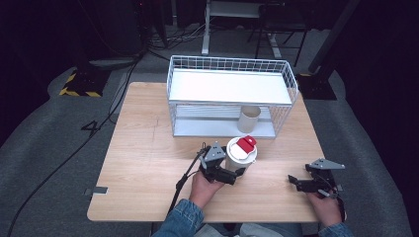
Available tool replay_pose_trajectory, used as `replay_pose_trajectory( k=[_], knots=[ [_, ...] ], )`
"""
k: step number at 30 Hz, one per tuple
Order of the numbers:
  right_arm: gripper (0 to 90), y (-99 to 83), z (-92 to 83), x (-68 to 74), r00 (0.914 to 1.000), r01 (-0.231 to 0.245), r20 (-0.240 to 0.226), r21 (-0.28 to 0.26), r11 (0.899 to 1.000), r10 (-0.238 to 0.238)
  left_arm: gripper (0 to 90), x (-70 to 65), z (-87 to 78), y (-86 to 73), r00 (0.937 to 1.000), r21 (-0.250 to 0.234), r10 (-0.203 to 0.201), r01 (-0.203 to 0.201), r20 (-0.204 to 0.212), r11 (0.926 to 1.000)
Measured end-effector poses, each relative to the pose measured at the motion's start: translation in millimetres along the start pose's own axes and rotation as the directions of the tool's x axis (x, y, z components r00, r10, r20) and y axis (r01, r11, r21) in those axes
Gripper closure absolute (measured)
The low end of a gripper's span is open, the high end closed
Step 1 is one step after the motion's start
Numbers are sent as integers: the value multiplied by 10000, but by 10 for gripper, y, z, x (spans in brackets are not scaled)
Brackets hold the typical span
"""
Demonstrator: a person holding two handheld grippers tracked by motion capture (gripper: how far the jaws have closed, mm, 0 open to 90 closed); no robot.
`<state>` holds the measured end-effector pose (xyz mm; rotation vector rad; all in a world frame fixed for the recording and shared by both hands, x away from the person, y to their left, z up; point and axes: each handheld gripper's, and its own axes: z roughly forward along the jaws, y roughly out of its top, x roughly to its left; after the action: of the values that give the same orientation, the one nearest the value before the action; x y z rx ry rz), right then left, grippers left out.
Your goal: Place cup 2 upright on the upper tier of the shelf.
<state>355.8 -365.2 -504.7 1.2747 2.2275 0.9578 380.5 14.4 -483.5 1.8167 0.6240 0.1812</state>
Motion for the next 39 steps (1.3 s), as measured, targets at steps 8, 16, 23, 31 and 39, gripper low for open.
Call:
replay_pose_trajectory(
  k=[8, 16, 23, 31, 39],
  knots=[
    [107, 0, 0, 0, 10000, 2, 0, -2, 10000, -2, 0, 1, 97, -46, 9999, 185, 62, -61, -96, 9998],
    [107, 0, 0, 0, 10000, 2, 1, -2, 10000, -2, 89, -42, 123, -76, 9991, 186, 388, -385, -193, 9991],
    [107, 0, 0, 0, 10000, -1, 1, -3, 10000, 1, 100, -49, 119, -87, 9981, 152, 531, -527, -303, 9985],
    [107, 0, 0, 0, 10000, 1, 0, -3, 10000, -1, 107, -64, 121, -89, 9967, 192, 684, -676, -442, 9975],
    [107, 1, 1, 1, 10000, -8, 6, 5, 10000, 8, 110, -83, 125, -80, 9955, 225, 738, -726, -590, 9971]
  ],
)
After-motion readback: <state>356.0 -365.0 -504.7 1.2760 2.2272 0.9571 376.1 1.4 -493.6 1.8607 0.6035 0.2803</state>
